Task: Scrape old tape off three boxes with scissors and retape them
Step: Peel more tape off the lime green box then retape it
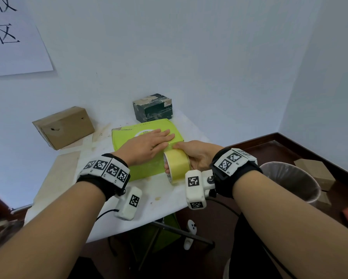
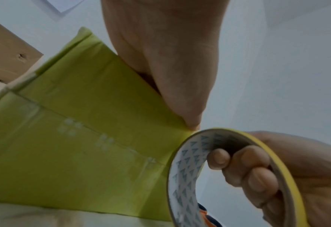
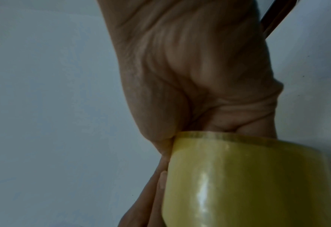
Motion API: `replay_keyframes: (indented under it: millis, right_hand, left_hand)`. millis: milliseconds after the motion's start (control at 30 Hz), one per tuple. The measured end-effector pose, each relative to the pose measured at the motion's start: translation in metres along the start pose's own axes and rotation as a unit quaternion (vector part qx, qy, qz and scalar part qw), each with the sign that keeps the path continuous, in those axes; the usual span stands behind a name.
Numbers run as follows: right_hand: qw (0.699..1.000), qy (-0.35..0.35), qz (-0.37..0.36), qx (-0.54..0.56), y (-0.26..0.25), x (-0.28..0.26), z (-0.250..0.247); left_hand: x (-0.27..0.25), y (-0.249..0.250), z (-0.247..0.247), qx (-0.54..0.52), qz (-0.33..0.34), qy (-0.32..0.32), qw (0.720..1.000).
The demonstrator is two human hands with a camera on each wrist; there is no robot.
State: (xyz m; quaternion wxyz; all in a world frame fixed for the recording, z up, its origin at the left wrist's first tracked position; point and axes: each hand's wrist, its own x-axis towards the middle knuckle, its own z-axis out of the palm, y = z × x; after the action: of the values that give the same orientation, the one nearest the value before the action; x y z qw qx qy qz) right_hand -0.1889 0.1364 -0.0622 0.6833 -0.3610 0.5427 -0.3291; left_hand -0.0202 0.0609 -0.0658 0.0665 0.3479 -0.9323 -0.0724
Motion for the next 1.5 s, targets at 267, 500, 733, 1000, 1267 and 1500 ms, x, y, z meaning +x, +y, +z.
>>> replay_keyframes:
  millis: [267,500,733,1000,1267,1500]
  right_hand:
    - [1.0,0.002,-0.002,0.003,0.001,0.002,-0.001]
    - [1.0,0.004,-0.001,0.002,0.0,-0.001,-0.002]
    - [1.0,0.001,-0.002,0.003,0.001,-0.001,-0.001]
    - [1.0,-0.003,-0.001,0.004,0.002,-0.003,0.0]
    - [1.0,-0.004,-0.002,0.009,0.002,-0.001,0.001]
    - [1.0,0.001,-0.009,0.016,0.003,-0.002,0.004]
  left_hand:
    - [-0.001,0.003,-0.001,-0.003,0.011,-0.008,1.0]
    - [-0.005,0.005,-0.006,-0.057,-0.025,0.0,0.998]
    - [-0.006,0.005,-0.01,-0.047,-0.04,-0.001,0.998]
    - [-0.01,0.002,-0.017,-0.104,-0.053,0.013,0.993]
    - [-0.011,0.0,-0.012,-0.091,-0.029,0.029,0.995]
    - [-0.009,0.003,-0.009,-0.014,-0.003,-0.026,1.0]
